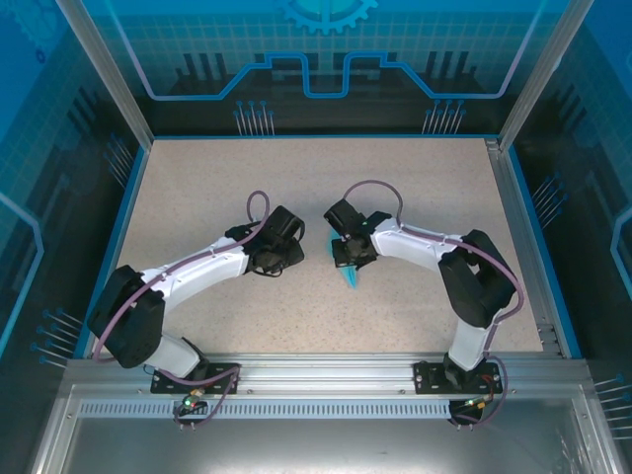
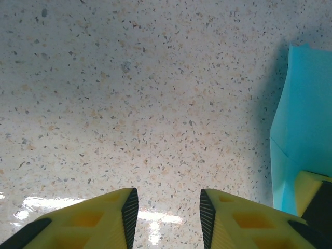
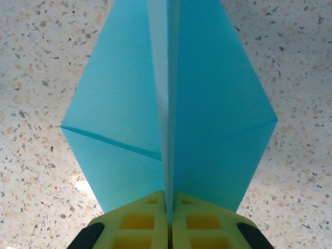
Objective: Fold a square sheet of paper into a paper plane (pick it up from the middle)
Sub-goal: Move a paper plane to the center of the table.
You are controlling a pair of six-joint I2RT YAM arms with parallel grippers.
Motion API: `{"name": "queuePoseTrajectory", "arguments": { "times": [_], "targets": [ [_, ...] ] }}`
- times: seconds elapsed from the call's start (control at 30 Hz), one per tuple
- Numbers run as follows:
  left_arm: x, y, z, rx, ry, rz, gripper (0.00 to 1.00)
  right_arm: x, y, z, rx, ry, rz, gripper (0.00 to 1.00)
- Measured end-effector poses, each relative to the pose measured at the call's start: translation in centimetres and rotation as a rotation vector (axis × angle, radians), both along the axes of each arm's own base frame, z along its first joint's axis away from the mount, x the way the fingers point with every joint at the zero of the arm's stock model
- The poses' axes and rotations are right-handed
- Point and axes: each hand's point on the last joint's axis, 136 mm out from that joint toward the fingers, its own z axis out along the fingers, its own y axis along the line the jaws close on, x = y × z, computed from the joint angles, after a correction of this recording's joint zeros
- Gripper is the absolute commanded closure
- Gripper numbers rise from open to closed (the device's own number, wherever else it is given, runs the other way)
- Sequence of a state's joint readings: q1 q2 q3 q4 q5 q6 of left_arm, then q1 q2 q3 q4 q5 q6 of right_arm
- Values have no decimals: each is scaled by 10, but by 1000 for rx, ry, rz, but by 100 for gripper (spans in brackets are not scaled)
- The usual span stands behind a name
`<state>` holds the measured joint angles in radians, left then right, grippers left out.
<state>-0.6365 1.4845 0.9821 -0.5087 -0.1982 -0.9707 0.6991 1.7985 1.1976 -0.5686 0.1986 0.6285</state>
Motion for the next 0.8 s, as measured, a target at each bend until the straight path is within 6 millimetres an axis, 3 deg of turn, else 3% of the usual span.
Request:
{"name": "queuePoseTrajectory", "arguments": {
  "times": [0.23,0.37,0.63,0.8],
  "targets": [
    [-3,5,-9,10,14,8,59,25,12,3,40,-7,-33,92],
    [-3,9,-12,12,18,17,59,35,19,-6,38,0,-53,91],
    [-1,17,-17,15,23,40,59,35,16,-30,-5,35,-76,85],
    [2,20,-16,10,20,51,58,37,16,-33,-15,40,-81,81]
  ]
}}
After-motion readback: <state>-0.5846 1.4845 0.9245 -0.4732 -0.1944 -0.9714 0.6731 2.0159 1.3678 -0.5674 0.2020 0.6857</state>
